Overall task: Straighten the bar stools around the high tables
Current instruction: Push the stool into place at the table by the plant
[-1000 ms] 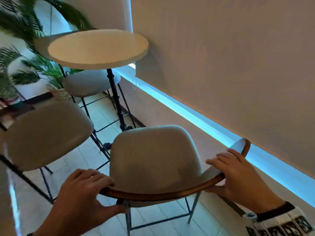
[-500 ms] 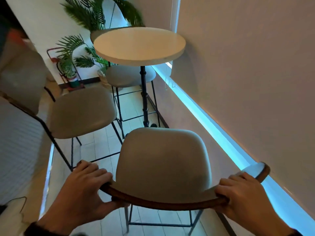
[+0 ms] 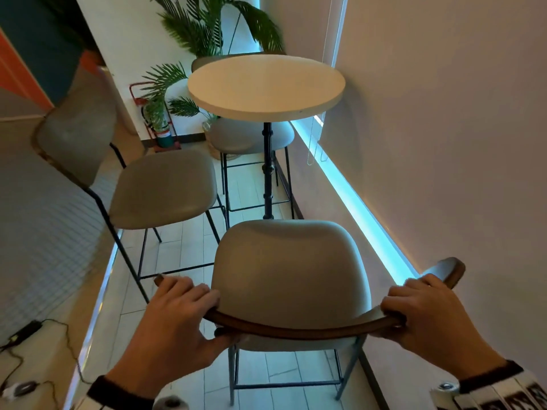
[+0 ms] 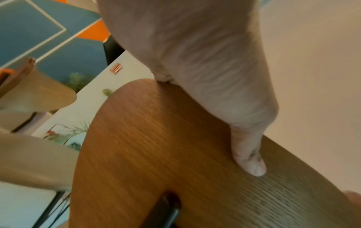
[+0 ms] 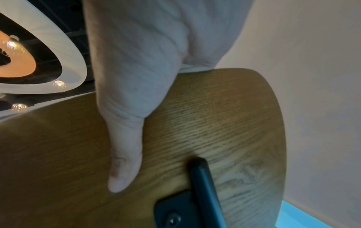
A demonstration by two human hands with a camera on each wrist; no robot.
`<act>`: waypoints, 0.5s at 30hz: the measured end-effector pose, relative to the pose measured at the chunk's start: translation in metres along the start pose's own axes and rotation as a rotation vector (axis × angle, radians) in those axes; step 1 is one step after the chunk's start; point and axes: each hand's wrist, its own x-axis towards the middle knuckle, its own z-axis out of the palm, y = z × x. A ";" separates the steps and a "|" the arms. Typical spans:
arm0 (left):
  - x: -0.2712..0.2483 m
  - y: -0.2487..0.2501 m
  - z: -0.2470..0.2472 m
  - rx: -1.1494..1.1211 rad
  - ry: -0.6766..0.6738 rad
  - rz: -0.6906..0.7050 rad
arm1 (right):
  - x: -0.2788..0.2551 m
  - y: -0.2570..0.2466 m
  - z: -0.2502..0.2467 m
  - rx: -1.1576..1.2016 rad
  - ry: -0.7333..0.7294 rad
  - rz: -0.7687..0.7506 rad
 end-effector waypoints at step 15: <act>0.061 -0.005 0.035 -0.042 0.135 -0.057 | 0.074 0.065 0.030 0.100 0.180 -0.060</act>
